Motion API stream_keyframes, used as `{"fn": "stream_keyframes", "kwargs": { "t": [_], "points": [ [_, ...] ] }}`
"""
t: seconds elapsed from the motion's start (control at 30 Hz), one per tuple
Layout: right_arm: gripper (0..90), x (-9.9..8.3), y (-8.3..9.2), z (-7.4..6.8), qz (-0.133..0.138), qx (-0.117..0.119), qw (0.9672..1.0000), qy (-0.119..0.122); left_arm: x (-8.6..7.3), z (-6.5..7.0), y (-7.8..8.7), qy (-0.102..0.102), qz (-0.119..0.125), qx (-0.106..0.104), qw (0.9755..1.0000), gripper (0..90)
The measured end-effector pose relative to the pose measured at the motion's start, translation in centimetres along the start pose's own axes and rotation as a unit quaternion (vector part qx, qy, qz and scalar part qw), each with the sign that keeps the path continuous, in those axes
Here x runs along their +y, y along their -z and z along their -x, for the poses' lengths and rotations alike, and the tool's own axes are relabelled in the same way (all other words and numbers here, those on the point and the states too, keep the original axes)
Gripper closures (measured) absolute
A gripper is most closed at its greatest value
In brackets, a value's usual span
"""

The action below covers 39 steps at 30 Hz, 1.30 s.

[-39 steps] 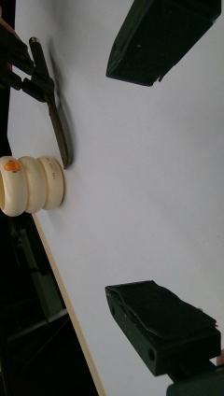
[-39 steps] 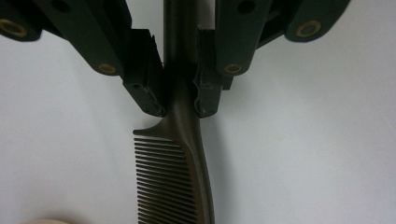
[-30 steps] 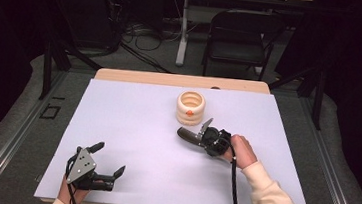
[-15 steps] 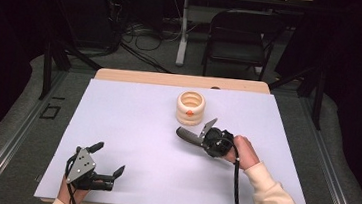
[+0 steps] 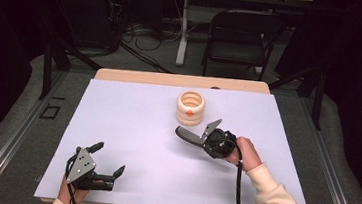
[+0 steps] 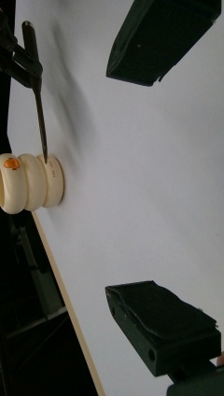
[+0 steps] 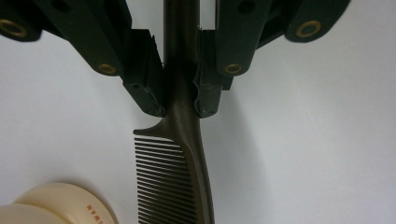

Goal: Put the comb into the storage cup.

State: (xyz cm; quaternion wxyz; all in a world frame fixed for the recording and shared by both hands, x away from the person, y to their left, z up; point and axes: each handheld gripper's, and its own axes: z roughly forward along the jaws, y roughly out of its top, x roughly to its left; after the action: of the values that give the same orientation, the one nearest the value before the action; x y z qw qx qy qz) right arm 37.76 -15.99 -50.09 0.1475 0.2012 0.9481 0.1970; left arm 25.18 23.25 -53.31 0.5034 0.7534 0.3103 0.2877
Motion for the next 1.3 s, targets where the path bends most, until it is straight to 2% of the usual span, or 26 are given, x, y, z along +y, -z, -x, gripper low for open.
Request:
{"fn": "stream_keyframes", "kwargs": {
  "t": [0.47,0.8,1.3],
  "points": [
    [72.6,-0.2,0.7,-0.1,0.030,0.006,0.9995,-0.007,0.0,0.0,0.0,-0.002,0.000,0.000,1.0000,0.2],
    [72.7,-0.5,1.2,-0.1,0.063,0.010,0.9979,-0.009,0.0,0.0,0.0,-0.003,0.000,0.000,1.0000,0.2],
    [72.6,-0.5,1.7,-0.1,0.097,0.016,0.9950,-0.016,0.0,-0.1,0.1,-0.001,0.000,0.002,1.0000,0.2]
  ]
}}
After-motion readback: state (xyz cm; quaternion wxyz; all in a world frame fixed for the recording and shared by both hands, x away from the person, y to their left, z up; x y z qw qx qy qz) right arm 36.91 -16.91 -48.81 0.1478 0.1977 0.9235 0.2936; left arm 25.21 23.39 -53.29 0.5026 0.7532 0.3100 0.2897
